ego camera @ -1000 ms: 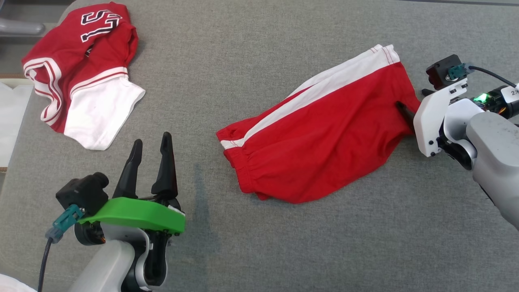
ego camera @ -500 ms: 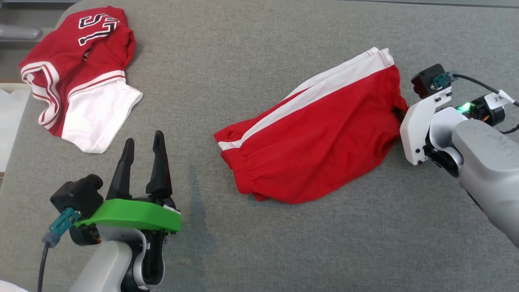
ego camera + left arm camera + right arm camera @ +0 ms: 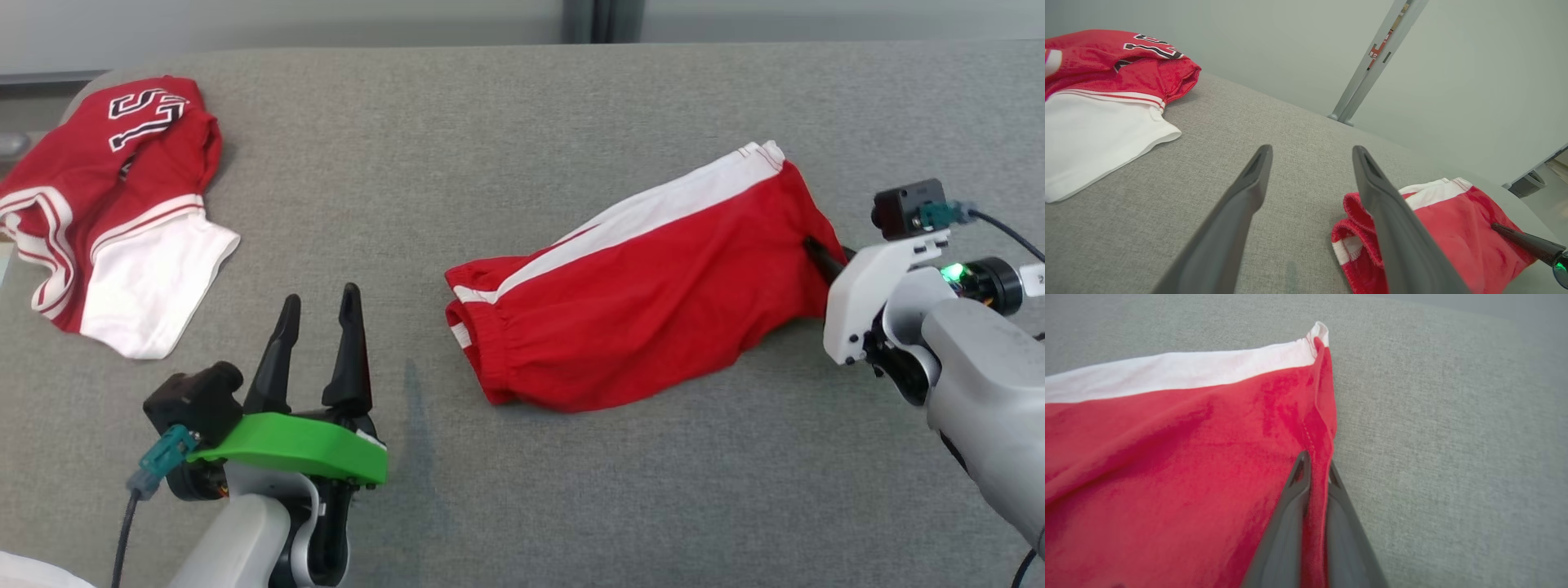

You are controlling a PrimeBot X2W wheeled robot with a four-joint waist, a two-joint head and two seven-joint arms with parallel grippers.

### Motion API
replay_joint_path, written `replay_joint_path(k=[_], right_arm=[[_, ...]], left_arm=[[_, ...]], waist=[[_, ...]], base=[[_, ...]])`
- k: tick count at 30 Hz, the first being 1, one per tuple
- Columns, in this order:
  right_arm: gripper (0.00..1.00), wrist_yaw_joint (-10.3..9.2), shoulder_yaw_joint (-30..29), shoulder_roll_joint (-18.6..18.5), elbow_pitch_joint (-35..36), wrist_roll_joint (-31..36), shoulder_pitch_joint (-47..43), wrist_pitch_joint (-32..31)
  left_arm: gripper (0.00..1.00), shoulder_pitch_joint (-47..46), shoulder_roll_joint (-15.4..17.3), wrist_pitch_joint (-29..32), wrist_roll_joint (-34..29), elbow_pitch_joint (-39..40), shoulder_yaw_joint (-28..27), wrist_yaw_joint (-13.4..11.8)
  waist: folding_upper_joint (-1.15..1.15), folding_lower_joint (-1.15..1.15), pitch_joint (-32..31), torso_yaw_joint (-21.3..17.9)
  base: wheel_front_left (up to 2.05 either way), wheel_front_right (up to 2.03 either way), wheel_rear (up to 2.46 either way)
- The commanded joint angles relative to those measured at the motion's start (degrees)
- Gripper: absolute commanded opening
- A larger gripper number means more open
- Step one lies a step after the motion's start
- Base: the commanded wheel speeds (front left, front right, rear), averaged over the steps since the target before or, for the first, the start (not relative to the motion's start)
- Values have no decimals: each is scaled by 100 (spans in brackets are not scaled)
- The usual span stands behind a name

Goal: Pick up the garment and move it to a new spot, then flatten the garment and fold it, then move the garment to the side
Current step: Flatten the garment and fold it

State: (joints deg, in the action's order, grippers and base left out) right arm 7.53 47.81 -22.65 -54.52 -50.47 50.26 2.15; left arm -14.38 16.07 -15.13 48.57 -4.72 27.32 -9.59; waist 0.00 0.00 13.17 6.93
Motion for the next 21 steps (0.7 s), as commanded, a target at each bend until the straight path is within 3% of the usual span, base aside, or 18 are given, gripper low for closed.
replay_joint_path(k=[1,10,21], right_arm=[[0,-8,-80,-54,-58,-78,-215,145],[0,-8,-701,135,-122,-488,-1079,1009],[0,-8,-1134,254,-146,-295,-1395,1241]], left_arm=[[100,102,28,6,-133,-61,57,43],[100,213,-5,2,-441,-378,287,71],[100,324,27,0,-616,-618,270,59]], waist=[[0,0,-288,-333],[0,0,-532,-773],[0,0,-609,-746]], base=[[0,0,0],[0,0,0],[0,0,0]])
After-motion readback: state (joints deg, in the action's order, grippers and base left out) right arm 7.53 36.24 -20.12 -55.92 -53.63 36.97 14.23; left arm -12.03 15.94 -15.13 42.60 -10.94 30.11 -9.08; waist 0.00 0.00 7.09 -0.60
